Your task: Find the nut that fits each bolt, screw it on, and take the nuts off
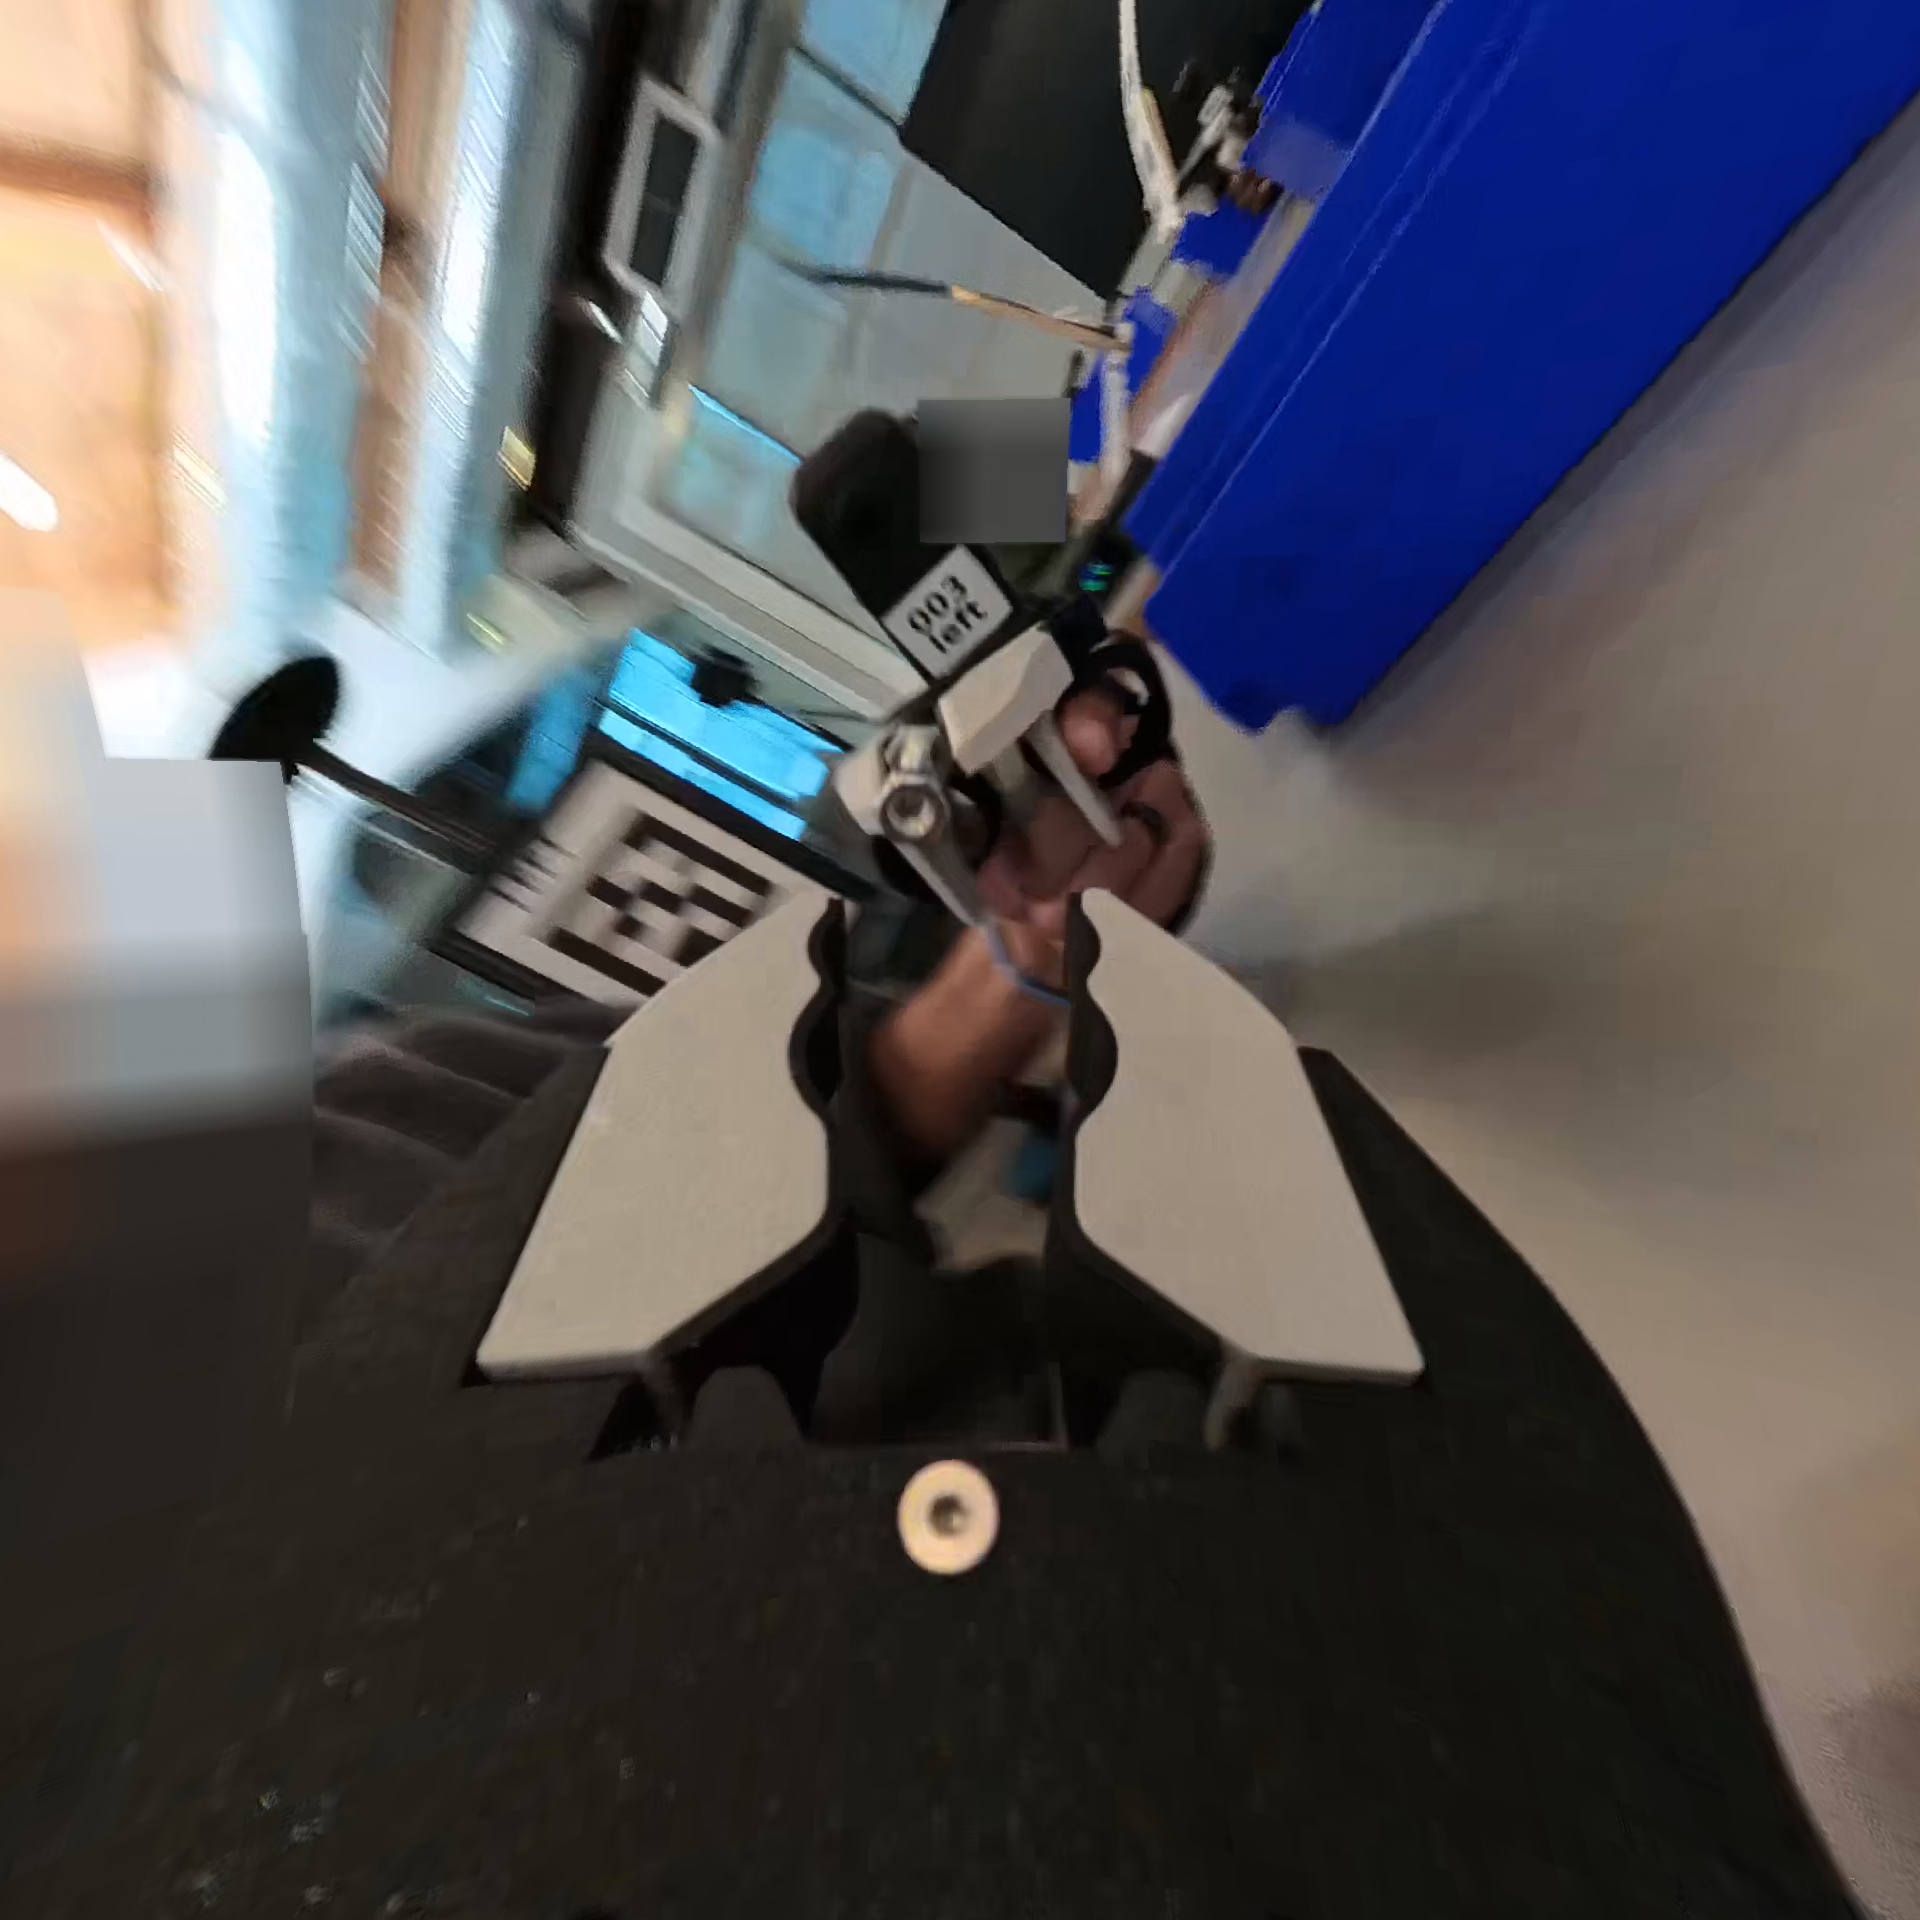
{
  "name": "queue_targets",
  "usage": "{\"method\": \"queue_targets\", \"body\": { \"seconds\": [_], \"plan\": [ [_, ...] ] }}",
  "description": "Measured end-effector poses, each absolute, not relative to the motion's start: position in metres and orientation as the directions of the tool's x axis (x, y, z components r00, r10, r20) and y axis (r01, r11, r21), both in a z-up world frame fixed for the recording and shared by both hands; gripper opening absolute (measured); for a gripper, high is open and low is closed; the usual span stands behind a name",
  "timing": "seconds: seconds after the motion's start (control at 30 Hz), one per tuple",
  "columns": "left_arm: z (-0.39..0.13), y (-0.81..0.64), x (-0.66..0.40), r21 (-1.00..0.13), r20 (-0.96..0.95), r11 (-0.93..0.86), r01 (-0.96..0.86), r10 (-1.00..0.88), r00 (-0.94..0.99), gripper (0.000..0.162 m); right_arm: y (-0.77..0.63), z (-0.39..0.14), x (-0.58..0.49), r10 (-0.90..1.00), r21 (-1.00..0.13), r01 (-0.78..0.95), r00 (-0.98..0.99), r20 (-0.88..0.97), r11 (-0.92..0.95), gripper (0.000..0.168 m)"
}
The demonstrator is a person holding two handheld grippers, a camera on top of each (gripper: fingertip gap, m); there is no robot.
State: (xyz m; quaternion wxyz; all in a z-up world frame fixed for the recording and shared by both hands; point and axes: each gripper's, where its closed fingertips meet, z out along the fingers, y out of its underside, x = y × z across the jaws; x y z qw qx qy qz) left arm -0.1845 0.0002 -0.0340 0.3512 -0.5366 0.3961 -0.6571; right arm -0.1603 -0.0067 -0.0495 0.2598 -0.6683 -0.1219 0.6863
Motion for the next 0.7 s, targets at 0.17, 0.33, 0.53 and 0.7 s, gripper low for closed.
{"method": "queue_targets", "body": {
  "seconds": [0.17,0.33,0.53,0.7],
  "plan": [
    [-0.037,0.005,-0.182,-0.848,0.505,-0.528,0.048,-0.831,-0.233,0.014,-0.013,-0.037,-0.155,0.921,-0.992,0.119,0.389,0.006,-0.044,0.042],
    [-0.034,-0.003,-0.177,-0.847,0.508,-0.532,0.019,-0.819,-0.267,0.014,-0.023,-0.029,-0.166,0.851,-0.915,0.3,0.37,0.372,0.27,0.049],
    [-0.026,-0.011,-0.175,-0.844,0.505,-0.536,0.025,-0.81,-0.299,0.014,-0.023,-0.033,-0.178,0.834,-0.886,0.331,0.342,0.433,0.324,0.047],
    [-0.024,-0.014,-0.174,-0.84,0.505,-0.541,0.034,-0.804,-0.312,0.014,-0.014,-0.038,-0.171,0.846,-0.913,0.308,0.378,0.377,0.269,0.046]
  ]
}}
